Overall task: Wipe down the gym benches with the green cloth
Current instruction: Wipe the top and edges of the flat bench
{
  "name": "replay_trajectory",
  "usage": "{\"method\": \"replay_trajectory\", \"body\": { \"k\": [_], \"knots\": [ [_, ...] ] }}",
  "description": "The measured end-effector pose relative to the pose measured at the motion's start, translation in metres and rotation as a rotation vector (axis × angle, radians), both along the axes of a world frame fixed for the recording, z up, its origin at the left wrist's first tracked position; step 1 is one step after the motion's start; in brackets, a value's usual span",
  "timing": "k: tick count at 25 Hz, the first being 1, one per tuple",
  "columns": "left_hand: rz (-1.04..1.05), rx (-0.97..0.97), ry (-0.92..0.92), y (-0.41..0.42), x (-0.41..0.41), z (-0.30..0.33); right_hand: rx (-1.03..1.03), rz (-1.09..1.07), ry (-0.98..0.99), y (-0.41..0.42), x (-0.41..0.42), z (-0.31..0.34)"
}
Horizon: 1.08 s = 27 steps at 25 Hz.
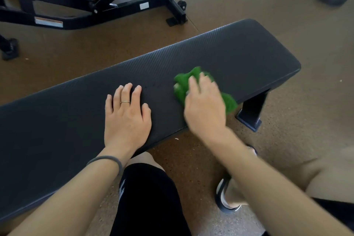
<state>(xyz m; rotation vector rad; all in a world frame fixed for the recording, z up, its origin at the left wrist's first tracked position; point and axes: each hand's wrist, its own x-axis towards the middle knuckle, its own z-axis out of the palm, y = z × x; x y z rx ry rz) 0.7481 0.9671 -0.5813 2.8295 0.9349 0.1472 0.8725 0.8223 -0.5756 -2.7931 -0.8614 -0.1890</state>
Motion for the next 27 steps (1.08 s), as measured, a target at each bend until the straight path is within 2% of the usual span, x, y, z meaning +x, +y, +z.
{"method": "replay_trajectory", "body": {
  "k": [3, 5, 8, 10, 13, 17, 20, 24, 27],
  "knots": [
    [-0.023, -0.057, -0.024, 0.007, -0.006, 0.005, 0.02, 0.299, 0.062, 0.001, -0.072, 0.001],
    [0.059, -0.06, -0.035, 0.019, -0.02, 0.011, 0.0, 0.397, 0.083, 0.003, -0.055, 0.004],
    [0.191, -0.072, 0.019, 0.035, -0.046, 0.012, -0.092, 0.393, 0.12, 0.045, -0.003, 0.004],
    [0.177, -0.041, 0.056, 0.034, -0.054, 0.005, -0.115, 0.356, 0.166, 0.081, 0.019, 0.009],
    [0.156, -0.007, 0.062, 0.03, -0.054, 0.001, -0.097, 0.36, 0.164, 0.079, 0.0, 0.008],
    [0.164, 0.034, 0.077, 0.027, -0.055, -0.002, -0.093, 0.46, 0.133, 0.012, -0.065, 0.003],
    [0.166, 0.02, 0.093, 0.03, -0.053, -0.002, -0.101, 0.523, 0.154, 0.053, -0.03, 0.004],
    [0.169, 0.025, 0.089, 0.03, -0.053, -0.002, -0.136, 0.418, 0.214, 0.132, 0.008, 0.008],
    [0.159, 0.031, 0.087, 0.027, -0.054, -0.002, -0.107, 0.482, 0.127, 0.099, -0.026, 0.0]
  ]
}}
